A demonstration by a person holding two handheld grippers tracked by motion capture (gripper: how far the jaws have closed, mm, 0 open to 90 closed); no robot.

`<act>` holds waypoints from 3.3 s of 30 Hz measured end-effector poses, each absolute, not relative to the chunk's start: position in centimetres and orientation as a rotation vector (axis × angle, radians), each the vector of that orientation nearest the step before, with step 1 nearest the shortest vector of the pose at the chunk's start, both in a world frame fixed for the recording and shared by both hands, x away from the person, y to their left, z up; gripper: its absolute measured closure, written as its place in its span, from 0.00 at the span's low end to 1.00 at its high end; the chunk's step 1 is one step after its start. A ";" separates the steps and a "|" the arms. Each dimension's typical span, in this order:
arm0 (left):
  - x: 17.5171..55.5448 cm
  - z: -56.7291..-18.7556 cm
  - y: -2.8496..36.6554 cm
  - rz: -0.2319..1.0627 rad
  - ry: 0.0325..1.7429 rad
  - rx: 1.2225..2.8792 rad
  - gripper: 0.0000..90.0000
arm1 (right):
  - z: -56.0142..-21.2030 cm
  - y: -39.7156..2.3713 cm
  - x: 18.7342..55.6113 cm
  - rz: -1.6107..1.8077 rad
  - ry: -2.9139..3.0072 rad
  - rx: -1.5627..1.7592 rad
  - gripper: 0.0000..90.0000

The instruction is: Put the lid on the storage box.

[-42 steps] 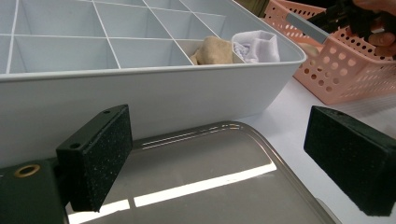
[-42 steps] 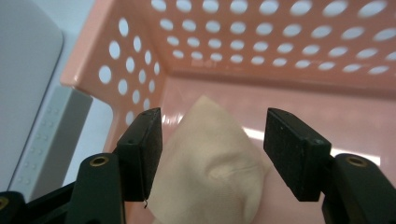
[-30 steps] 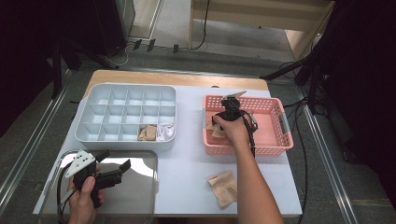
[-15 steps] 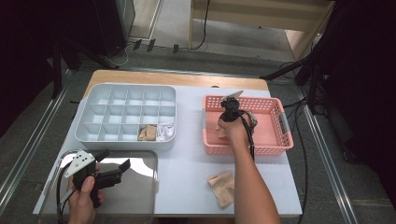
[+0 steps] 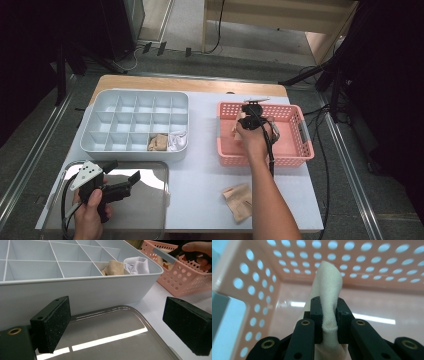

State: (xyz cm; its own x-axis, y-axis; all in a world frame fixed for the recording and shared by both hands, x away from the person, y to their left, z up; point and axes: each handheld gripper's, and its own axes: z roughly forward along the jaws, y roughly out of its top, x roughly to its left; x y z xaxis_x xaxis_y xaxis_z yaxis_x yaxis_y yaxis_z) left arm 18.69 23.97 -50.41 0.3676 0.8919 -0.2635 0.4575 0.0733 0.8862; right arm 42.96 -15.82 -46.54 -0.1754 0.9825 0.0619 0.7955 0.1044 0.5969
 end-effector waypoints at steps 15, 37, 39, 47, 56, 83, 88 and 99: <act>18.7 -50.5 23.8 0.505 1.252 1.558 0.09 | -44.8 -16.8 40.8 0.988 1.889 1.664 0.89; 18.7 -50.5 23.6 0.505 1.249 1.564 0.09 | -43.7 -17.4 36.8 1.201 1.768 1.490 0.89; 18.7 -50.5 23.6 0.506 1.249 1.563 0.09 | -43.7 -17.4 36.7 1.208 1.764 1.484 0.89; 18.7 -50.5 23.5 0.505 1.248 1.561 0.09 | -43.5 -17.9 35.0 1.259 1.738 1.459 0.89; 18.6 -50.5 23.5 0.507 1.242 1.570 0.09 | -42.8 -18.6 33.3 1.311 1.715 1.442 0.89; 18.5 -50.5 22.9 0.508 1.233 1.579 0.09 | -42.8 -18.8 27.2 1.398 1.720 1.359 0.89; 18.3 -50.3 22.8 0.516 1.221 1.569 0.09 | -43.4 -18.6 26.2 1.408 1.727 1.355 0.89; 18.2 -50.3 22.5 0.514 1.216 1.577 0.09 | -44.1 -18.0 24.5 1.429 1.746 1.344 0.89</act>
